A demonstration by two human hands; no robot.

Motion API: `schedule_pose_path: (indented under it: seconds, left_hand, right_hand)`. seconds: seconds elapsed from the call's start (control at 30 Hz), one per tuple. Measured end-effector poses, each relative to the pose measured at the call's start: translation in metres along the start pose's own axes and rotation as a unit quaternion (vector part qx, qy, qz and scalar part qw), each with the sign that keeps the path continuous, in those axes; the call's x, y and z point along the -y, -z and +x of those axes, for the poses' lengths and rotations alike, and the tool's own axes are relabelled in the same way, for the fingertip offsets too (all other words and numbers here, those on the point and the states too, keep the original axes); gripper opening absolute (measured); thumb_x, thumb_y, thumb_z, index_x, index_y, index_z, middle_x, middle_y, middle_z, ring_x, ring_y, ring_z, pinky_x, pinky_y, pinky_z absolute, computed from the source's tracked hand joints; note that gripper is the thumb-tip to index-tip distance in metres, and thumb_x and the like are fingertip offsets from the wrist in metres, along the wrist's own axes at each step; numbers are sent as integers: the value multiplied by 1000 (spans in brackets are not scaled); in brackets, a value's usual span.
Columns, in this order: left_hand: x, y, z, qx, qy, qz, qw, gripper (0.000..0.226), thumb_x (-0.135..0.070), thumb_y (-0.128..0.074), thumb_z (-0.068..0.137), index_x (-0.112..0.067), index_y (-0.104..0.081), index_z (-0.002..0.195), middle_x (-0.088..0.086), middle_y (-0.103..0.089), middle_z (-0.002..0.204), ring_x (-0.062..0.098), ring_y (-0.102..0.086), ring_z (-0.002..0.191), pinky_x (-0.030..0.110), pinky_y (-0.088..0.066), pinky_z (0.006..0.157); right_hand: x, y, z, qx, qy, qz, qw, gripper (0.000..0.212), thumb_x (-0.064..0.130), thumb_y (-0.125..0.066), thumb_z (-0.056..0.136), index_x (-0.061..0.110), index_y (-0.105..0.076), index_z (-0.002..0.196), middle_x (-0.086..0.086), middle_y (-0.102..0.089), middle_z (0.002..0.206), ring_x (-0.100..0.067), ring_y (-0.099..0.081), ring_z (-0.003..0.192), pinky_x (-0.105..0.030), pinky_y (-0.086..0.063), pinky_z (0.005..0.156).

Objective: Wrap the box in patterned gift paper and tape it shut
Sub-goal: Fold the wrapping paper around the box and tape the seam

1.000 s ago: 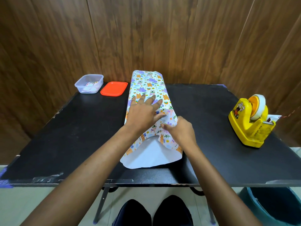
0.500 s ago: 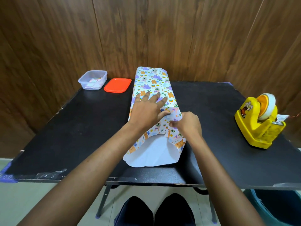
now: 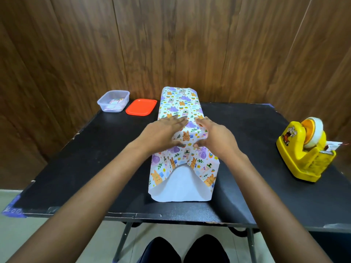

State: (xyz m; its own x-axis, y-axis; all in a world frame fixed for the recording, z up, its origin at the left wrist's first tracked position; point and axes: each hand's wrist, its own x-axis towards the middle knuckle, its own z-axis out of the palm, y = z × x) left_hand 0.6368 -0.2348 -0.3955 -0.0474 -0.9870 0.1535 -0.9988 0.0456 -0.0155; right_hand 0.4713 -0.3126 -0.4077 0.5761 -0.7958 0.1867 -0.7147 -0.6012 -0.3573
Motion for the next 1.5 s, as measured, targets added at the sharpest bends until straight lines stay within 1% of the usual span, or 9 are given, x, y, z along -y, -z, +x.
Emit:
schedule_pose_path:
  seconds: [0.23, 0.43, 0.7, 0.9, 1.0, 1.1, 1.2, 1.37, 1.5]
  left_hand:
    - [3, -15, 1, 1, 2, 91, 996, 93, -39, -65, 84, -37, 2, 148, -10, 0, 158, 28, -6, 145, 42, -17, 115]
    - [7, -5, -4, 37, 8, 86, 996, 97, -28, -68, 83, -36, 3, 148, -10, 4, 158, 18, -4, 146, 38, -38, 103]
    - [13, -2, -5, 66, 64, 29, 995, 89, -14, -62, 87, -23, 1, 150, -2, 5, 159, 13, 0, 146, 33, -27, 113]
    - [-10, -2, 1, 48, 25, 59, 997, 84, -33, -57, 91, -24, 1, 150, 9, 1, 158, 23, -2, 146, 36, -20, 114]
    - [-24, -4, 14, 36, 2, 33, 999, 75, -51, -40, 94, -19, -2, 151, 5, 1, 159, 26, -1, 146, 39, -11, 117]
    - [-32, -9, 25, 27, 29, 54, 998, 74, -57, -28, 93, -15, -8, 151, 3, -7, 158, 31, -9, 144, 46, -12, 117]
    - [-33, -18, 25, -11, 35, 88, 995, 72, -57, -32, 94, -15, -15, 150, 2, -14, 158, 31, -16, 143, 47, -16, 116]
    - [-32, -18, 24, -24, 25, 84, 996, 70, -56, -35, 94, -18, -18, 149, 2, -17, 157, 30, -18, 143, 47, -18, 115]
    - [-32, -19, 24, -25, 22, 87, 996, 68, -56, -34, 94, -21, -16, 150, 2, -16, 157, 29, -17, 143, 47, -18, 116]
  right_hand:
    - [-1, 4, 0, 14, 51, -123, 991, 83, 32, -73, 79, 26, -24, 146, 7, -11, 158, -9, -6, 145, -31, -41, 98]
    - [-2, 6, 0, 6, 72, -139, 988, 78, 35, -73, 77, 24, -31, 142, 7, -18, 157, -11, -10, 145, -33, -40, 100]
    - [3, 9, 3, 10, 78, -153, 985, 71, 35, -75, 76, 21, -37, 134, 3, -25, 155, -14, -16, 145, -33, -42, 94]
    - [0, 6, 4, 14, 80, -140, 987, 74, 33, -75, 76, 21, -35, 137, 5, -22, 156, -10, -13, 145, -30, -40, 96]
    - [-2, 5, 2, 3, 86, -130, 988, 73, 32, -74, 77, 21, -35, 138, 5, -22, 156, -9, -13, 145, -29, -39, 96]
    - [-2, 6, 0, 4, 75, -130, 989, 75, 32, -71, 79, 18, -31, 141, 1, -23, 156, -15, -30, 140, -28, -41, 92]
    - [-5, 3, 1, -11, 61, -115, 991, 76, 37, -73, 76, 16, -33, 137, 2, -34, 149, -26, -55, 115, -31, -45, 80]
    - [-10, -1, 4, -20, 72, -95, 993, 78, 37, -75, 75, 17, -31, 137, 3, -44, 141, -25, -59, 104, -27, -41, 70]
    - [-15, 7, 3, 45, 39, 57, 997, 87, 29, -77, 74, 23, -26, 145, 4, -44, 144, -21, -53, 119, -28, -44, 87]
